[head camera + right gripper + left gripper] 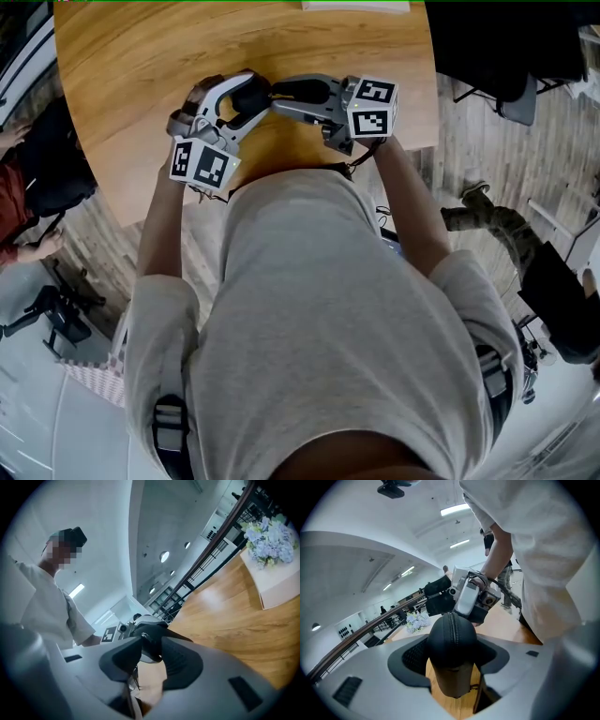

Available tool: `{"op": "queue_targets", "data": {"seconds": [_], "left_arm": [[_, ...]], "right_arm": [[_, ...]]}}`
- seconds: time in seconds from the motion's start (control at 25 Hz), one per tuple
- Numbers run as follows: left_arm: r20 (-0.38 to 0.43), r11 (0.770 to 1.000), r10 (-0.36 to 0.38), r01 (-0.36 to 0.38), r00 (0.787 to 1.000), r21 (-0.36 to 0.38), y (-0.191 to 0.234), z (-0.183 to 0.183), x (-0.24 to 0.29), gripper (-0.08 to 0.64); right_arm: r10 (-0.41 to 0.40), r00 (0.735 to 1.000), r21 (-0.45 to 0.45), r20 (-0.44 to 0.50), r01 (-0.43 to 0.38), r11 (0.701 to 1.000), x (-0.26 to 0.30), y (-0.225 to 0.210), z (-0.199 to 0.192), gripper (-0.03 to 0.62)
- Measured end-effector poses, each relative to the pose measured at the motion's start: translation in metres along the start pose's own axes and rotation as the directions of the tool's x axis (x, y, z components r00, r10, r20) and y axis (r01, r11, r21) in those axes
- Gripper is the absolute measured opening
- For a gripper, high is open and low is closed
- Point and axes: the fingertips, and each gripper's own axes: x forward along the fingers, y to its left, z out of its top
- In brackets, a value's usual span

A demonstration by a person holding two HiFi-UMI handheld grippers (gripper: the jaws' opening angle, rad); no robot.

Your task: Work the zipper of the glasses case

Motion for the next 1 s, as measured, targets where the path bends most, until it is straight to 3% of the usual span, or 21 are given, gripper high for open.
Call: {"op": "queue_targets", "data": {"seconds": [0.12,0.32,0.68,1.0], "left_arm": [[-0.004,1.000,-0.007,0.007,1.000,-0.002,-0.002,-0.001,0.001,0.270],[-0.020,1.000,-0.002,0.002,1.000,-0.012,0.001,-0.006,0.005,0.271],[-0.114,0.999,-0.015,0.010,0.993,-0.045,-0.005,-0.024,0.011,0.270],[-0.153,0.997,-0.018,0.007,0.988,-0.074,-0.009,-0.035,0.023,0.270]], "right_arm": [[-0.041,0.999,-0.080,-0.024,0.039,0.996,-0.001,0.000,-0.001,0.080],[-0.125,0.990,-0.272,-0.065,0.103,0.957,0.000,0.001,0.001,0.046],[-0.248,0.963,-0.365,-0.109,0.194,0.911,0.002,-0.007,-0.008,0.041],[-0.271,0.955,-0.377,-0.116,0.210,0.902,0.006,-0.005,-0.011,0.041]]}}
